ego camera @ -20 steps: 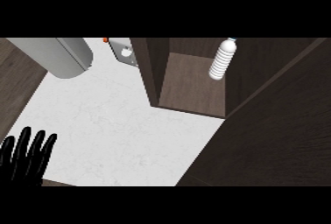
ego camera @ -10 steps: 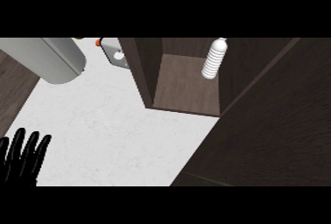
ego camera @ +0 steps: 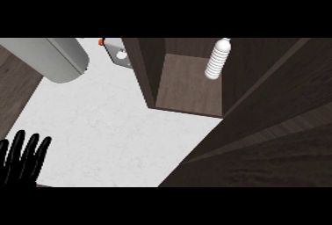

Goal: Pick up the bottled water, place it into the cabinet and close the cabinet

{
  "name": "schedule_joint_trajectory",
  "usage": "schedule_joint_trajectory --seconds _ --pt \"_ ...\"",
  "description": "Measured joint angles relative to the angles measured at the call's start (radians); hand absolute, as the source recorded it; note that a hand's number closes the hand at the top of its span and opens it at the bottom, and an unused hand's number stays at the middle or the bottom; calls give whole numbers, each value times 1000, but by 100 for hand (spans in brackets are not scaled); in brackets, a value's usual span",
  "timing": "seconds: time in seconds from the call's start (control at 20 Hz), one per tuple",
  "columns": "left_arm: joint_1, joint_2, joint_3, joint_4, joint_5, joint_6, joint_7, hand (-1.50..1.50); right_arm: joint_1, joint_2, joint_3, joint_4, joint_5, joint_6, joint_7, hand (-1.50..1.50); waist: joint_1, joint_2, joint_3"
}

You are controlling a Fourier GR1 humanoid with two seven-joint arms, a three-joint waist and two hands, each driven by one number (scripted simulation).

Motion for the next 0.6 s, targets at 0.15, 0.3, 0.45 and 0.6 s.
schedule_joint_trajectory --seconds 0.15,0.3,0.45,0.6 --pt "2 -1 -4 1 4 -14 -1 -150 -142 21 -34 126 -1 -119 -12 150 9 -3 2" --pt "1 -4 -5 19 6 -30 -5 -150 -295 31 -69 269 -16 -220 -27 150 10 -3 3" --pt "-2 -2 1 24 12 -35 -1 -150 -452 35 -109 430 -46 -289 -55 150 8 -5 6" --pt "-5 -1 15 29 24 -42 4 -150 -579 34 -133 587 -89 -326 -102 150 -5 -11 11"
